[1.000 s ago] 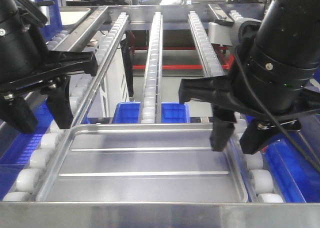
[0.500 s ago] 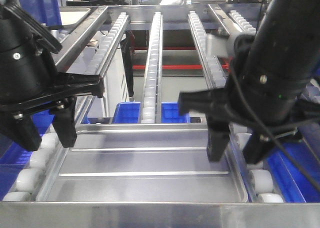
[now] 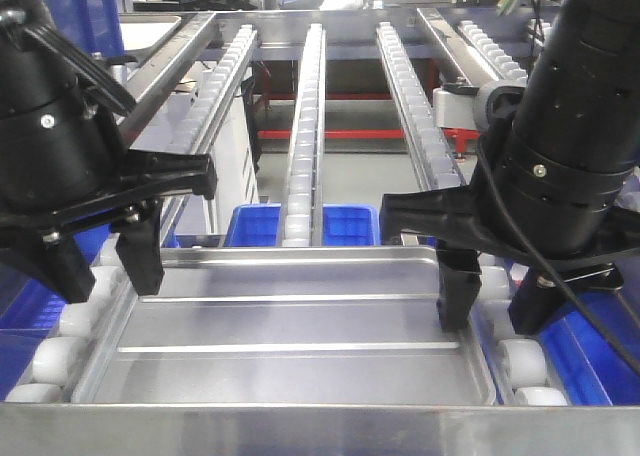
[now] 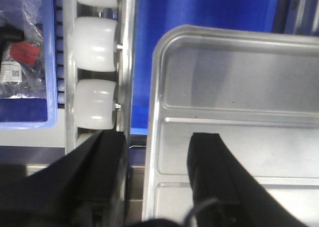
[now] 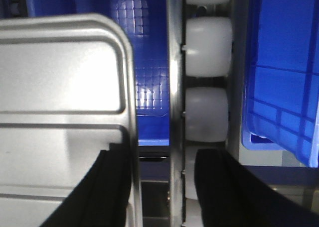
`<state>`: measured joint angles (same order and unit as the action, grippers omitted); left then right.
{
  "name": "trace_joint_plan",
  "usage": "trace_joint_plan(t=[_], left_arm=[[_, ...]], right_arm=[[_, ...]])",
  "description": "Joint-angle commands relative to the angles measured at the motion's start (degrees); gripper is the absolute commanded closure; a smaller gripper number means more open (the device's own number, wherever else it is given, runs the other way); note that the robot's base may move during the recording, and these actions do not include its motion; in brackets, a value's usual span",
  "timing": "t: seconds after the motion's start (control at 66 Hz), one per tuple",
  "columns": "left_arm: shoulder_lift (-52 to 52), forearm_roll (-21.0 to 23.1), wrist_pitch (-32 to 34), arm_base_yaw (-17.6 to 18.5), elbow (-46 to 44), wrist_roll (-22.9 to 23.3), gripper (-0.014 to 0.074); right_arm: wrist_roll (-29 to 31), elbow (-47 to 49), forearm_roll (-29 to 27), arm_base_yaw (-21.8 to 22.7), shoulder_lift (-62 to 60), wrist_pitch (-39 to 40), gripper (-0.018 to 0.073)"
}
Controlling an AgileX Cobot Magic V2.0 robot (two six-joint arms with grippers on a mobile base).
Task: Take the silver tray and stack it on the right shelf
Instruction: 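Close both grippers on the opposite side rims of the silver tray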
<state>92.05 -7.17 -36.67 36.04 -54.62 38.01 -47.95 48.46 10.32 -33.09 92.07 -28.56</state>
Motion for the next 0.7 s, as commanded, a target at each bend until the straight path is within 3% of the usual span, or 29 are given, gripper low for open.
trace_joint_plan(t=[0.0,0.106,0.682], left_arm=[[-1.4,-0.5,0.8,0.3,-1.7,-0.4,0.0372],[-0.4,-0.4,0.6,0.3,-1.7,-2.7,0.0372],[1.5,0.1,0.7,0.3,-1.7,-2.7,0.0373]], right_arm=[[0.3,1.9,0.1,-0.2,-2.0,0.9,0.0124],[1.3,1.9,0.1,-0.3,-2.0,1.0,0.0124],[1.7,1.9,0.1,-0.3,0.3,2.6,0.0124]])
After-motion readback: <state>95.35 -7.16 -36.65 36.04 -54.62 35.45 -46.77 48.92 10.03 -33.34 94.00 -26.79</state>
